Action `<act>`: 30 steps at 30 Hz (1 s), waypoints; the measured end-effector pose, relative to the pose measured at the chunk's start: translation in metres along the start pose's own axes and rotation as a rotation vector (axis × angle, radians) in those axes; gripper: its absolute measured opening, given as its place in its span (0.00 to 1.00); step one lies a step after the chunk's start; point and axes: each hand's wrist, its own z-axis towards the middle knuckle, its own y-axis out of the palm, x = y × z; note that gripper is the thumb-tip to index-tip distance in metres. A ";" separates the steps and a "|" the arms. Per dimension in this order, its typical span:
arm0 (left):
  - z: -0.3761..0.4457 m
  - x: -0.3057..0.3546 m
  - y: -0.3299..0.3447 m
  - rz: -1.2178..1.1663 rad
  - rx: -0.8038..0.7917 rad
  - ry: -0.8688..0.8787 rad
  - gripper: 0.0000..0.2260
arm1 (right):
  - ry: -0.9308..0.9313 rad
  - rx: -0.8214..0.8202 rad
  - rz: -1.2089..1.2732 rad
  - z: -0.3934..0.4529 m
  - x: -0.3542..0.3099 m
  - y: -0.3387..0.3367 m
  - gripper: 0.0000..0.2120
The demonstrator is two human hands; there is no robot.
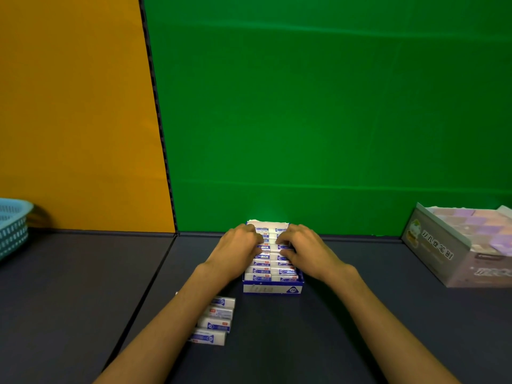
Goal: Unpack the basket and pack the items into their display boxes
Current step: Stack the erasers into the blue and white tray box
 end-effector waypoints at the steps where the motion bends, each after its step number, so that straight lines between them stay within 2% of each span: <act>1: -0.001 0.000 0.000 -0.003 0.001 0.000 0.12 | 0.003 -0.001 0.001 0.000 -0.001 -0.001 0.12; 9: -0.002 0.000 -0.004 0.041 0.006 0.025 0.12 | 0.029 0.000 -0.006 -0.002 -0.006 -0.003 0.13; 13: -0.010 -0.007 -0.014 -0.029 0.069 -0.008 0.19 | 0.032 0.017 0.003 -0.001 -0.014 -0.006 0.14; 15: -0.017 -0.014 -0.022 -0.061 0.100 -0.013 0.19 | 0.010 0.038 0.036 0.000 -0.024 -0.008 0.14; 19: -0.040 -0.034 -0.037 -0.109 0.100 -0.007 0.17 | -0.081 0.062 0.104 0.006 -0.052 -0.010 0.11; 24: -0.077 -0.061 -0.044 -0.173 0.050 -0.041 0.14 | -0.206 0.014 0.128 0.010 -0.087 -0.004 0.06; 30: -0.112 -0.080 -0.048 -0.401 -0.091 -0.104 0.04 | -0.203 -0.069 0.133 0.000 -0.107 0.008 0.05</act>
